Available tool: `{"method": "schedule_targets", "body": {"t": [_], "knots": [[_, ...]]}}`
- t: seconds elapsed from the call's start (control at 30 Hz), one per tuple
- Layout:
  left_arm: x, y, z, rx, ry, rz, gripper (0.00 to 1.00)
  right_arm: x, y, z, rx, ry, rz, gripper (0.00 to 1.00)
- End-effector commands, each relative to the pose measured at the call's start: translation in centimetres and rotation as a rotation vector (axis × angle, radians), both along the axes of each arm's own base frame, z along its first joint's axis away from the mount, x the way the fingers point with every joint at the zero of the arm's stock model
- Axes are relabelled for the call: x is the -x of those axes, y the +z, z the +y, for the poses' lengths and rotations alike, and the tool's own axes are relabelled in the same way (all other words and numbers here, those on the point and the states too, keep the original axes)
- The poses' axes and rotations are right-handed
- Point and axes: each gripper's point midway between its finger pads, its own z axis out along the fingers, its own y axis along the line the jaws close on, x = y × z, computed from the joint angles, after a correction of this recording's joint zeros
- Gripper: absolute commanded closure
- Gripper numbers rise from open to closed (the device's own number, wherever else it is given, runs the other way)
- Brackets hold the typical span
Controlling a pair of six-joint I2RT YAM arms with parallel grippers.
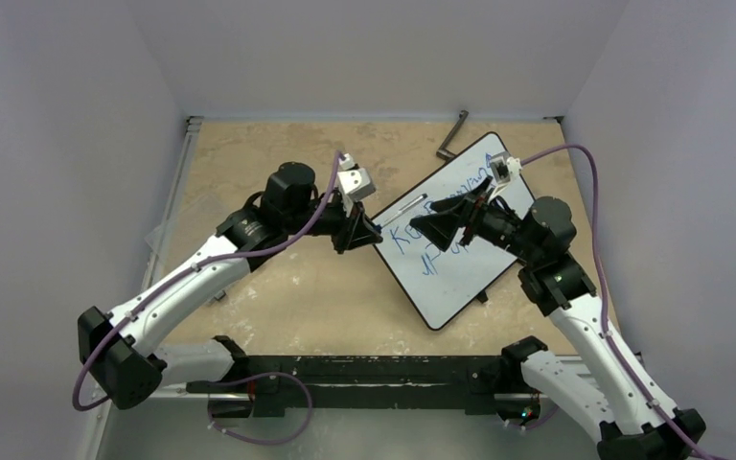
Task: Write a sentence on the whiteboard
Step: Pass from the right arm to the left, then put down the whiteboard marker at the center of the board.
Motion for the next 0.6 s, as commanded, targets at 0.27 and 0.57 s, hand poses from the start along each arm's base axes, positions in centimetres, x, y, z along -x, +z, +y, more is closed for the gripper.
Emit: {"method": "schedule_targets", "body": {"t": [0.27, 0.57], "knots": [[-1.2, -3.9, 7.4, -0.017, 0.448, 0.087, 1.0, -1.8, 1.1, -1.4, 0.016, -0.134, -0.014, 0.01], [-4.3, -7.6, 14.3, -0.038, 0.879, 0.197, 1.0, -2.3, 0.7, -1.8, 0.013, -0.18, 0.017, 0.01]]}}
